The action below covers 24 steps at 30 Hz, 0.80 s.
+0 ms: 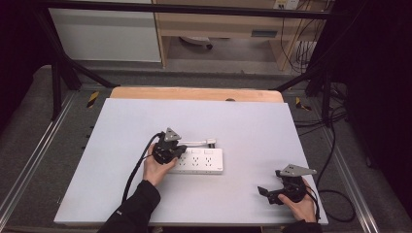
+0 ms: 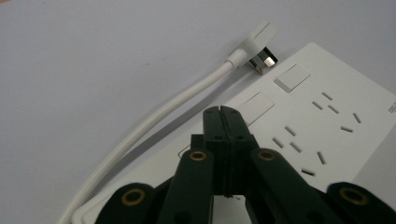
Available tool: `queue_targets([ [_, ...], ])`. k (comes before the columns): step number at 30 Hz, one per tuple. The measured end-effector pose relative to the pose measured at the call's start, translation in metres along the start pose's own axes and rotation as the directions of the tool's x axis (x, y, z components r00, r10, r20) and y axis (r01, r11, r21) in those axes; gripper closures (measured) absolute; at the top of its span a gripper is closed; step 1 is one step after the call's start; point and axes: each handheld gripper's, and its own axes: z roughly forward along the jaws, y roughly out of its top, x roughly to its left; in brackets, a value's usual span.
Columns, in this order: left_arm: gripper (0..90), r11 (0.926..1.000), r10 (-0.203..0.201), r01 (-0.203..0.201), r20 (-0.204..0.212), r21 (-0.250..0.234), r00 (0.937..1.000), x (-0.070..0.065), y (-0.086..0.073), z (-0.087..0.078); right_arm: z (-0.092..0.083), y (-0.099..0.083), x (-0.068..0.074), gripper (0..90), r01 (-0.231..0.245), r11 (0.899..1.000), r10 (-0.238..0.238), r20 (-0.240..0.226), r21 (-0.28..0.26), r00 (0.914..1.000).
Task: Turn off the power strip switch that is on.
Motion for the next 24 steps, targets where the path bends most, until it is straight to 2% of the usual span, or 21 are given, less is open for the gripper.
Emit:
queue_targets([
  [24, 89.5, 0.9999, 0.003, -0.003, 0.000, 0.010, 1.0000, 0.0001, -0.0018, 0.0092, 0.0001, 0.0000, 0.0002, 0.9, -0.001, 1.000, 0.001, -0.001, 0.000, 1.0000],
])
